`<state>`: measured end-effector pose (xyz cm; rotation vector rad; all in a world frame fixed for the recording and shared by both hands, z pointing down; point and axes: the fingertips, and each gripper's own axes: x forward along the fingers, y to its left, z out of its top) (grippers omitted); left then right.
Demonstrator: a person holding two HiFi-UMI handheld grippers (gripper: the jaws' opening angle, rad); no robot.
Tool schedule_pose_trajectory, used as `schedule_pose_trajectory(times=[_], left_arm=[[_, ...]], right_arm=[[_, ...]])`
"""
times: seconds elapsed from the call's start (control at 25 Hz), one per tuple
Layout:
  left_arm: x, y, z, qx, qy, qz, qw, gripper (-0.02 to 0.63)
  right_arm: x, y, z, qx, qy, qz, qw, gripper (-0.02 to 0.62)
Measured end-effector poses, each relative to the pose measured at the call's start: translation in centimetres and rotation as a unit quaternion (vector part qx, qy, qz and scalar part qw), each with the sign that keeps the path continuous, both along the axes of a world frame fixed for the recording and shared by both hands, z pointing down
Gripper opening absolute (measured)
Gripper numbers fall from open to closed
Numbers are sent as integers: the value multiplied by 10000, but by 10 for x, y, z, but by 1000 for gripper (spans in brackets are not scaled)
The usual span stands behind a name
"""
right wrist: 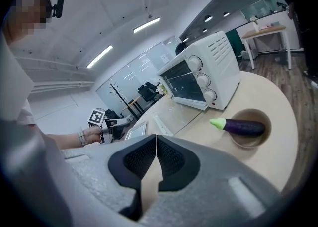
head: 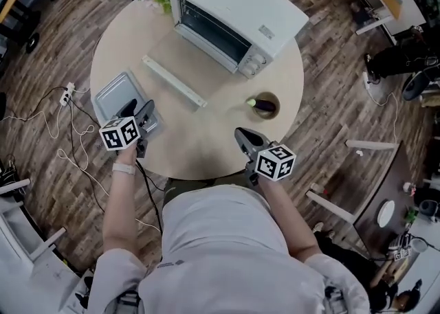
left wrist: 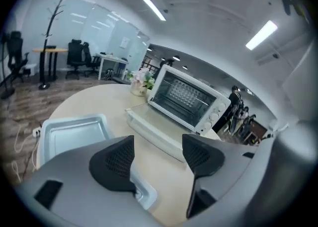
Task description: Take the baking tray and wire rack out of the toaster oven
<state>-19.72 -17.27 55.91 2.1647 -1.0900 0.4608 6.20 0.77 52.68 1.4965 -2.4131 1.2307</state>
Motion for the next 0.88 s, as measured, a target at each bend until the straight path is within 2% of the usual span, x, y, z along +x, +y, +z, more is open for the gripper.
schedule_pose_trajectory(times=[0.08,0.2,0.44,0.56,0.72,0.88], left_arm=[[23,-5,-1,224,-350,404,9983,287],[58,-11,-1,452,-663,933,9924,288],[118,-36,-8,1072,-1226,1698,9719,287],[142,-48,-14,1417,-1470,1978,9587,287],[171,-64,-23,1910,-1853,2366,9344,287],[198,-82,-33,2355,-1964,2531,9176,287]], right_arm=[[9,5,2,-31,5,125,9999,6],[24,15,5,-95,8,376,9992,6],[53,34,8,-166,213,816,9963,8],[66,45,11,-234,232,1035,9941,6],[74,54,13,-311,233,1279,9910,7],[76,60,13,-391,213,1435,9886,7]])
